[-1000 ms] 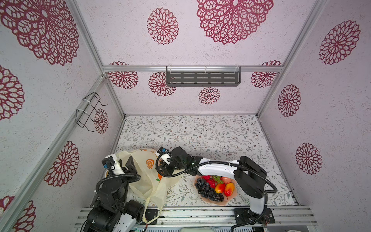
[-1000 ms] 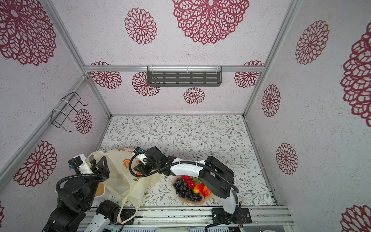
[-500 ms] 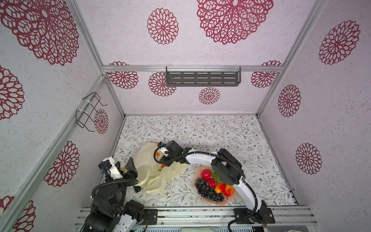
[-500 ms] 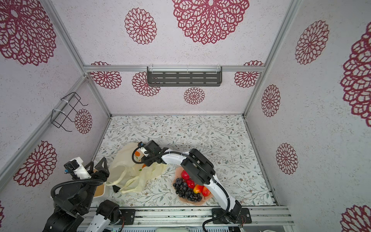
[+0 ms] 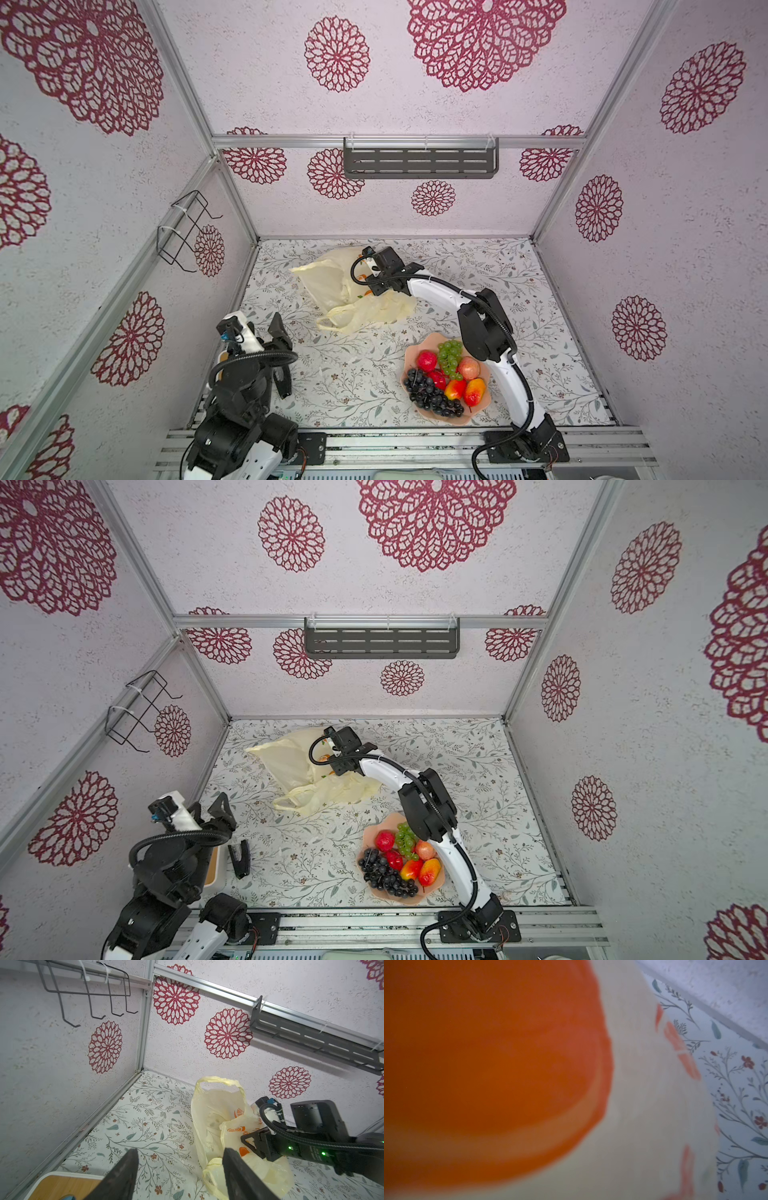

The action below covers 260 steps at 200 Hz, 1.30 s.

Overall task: Take fruits out of the plastic bag
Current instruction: Move the plastic bag to the center of the board, then reset both arms

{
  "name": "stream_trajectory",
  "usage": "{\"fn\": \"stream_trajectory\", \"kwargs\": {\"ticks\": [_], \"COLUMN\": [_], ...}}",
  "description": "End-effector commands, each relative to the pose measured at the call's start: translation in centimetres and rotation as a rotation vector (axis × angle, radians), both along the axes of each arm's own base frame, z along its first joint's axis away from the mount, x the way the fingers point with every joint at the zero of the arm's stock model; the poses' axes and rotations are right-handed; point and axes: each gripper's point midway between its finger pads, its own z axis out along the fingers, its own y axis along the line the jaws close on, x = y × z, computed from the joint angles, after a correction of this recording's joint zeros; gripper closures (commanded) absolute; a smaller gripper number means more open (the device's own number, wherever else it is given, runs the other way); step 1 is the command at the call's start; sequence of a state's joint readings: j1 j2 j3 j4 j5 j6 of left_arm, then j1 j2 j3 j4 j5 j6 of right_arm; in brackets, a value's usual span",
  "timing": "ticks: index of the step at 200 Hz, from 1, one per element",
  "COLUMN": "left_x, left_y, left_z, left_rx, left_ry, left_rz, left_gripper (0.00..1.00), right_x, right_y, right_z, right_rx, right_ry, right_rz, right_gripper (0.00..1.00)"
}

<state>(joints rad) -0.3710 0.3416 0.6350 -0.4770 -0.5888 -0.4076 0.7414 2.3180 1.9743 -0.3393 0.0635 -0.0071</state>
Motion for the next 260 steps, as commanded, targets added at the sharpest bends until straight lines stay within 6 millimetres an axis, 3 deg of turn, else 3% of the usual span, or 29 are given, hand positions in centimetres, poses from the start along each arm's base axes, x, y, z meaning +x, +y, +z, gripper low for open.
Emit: {"fn": "stream_trajectory", "kwargs": {"ticks": [1, 30, 47, 59, 79, 96, 111, 126, 150, 184, 216, 225, 260], "left_x": [2.4, 4.5, 5.1, 5.3, 5.5, 5.9, 6.6, 7.8, 9.6, 12.2, 13.3, 13.8, 14.8], "left_y": [1.0, 2.6, 4.1, 5.4, 7.4, 8.5, 8.8, 8.7, 8.6, 8.0, 6.6, 6.2, 5.6], "left_z": [1.4, 0.6, -0.5, -1.6, -4.5, -7.0, -9.0, -10.7, -13.2, -13.2, -13.5, -14.0, -15.4], "left_rx": [0.050, 0.139, 0.131, 0.115, 0.123, 0.138, 0.144, 0.150, 0.149, 0.115, 0.147, 0.151, 0.168], "left_ry": [-0.061, -0.087, -0.100, -0.109, -0.090, -0.059, -0.025, 0.007, 0.050, -0.013, -0.094, -0.097, -0.075], "left_rz": [0.121, 0.269, 0.348, 0.406, 0.474, 0.477, 0.431, 0.359, 0.260, 0.101, 0.008, -0.023, -0.054], "left_gripper": [0.30, 0.28, 0.28, 0.28, 0.28, 0.29, 0.29, 0.29, 0.26, 0.25, 0.24, 0.23, 0.21], "right_x": [-2.2, -4.0, -4.5, -4.8, -5.6, -7.3, -9.0, -10.3, -9.9, -10.2, -9.9, -9.7, -10.6], "right_y": [-0.8, -6.1, -10.8, -15.3, -24.7, -32.6, -37.3, -40.4, -40.6, -42.7, -39.5, -39.1, -41.9], "right_z": [9.5, 13.3, 13.6, 13.9, 12.0, 9.0, 6.6, 4.8, 4.6, 1.7, 3.1, 2.4, 2.1], "right_rx": [0.102, 0.186, 0.187, 0.170, 0.087, 0.040, 0.035, 0.040, 0.045, -0.104, 0.134, 0.150, 0.298], "right_ry": [-0.113, -0.172, -0.188, -0.228, -0.332, -0.398, -0.458, -0.487, -0.561, -0.561, -0.644, -0.609, -0.677], "right_rz": [0.021, -0.104, -0.222, -0.342, -0.607, -0.789, -0.881, -0.946, -0.853, -0.887, -0.647, -0.602, -0.675], "right_gripper": [0.41, 0.37, 0.36, 0.36, 0.28, 0.22, 0.19, 0.18, 0.18, 0.18, 0.17, 0.16, 0.15]}}
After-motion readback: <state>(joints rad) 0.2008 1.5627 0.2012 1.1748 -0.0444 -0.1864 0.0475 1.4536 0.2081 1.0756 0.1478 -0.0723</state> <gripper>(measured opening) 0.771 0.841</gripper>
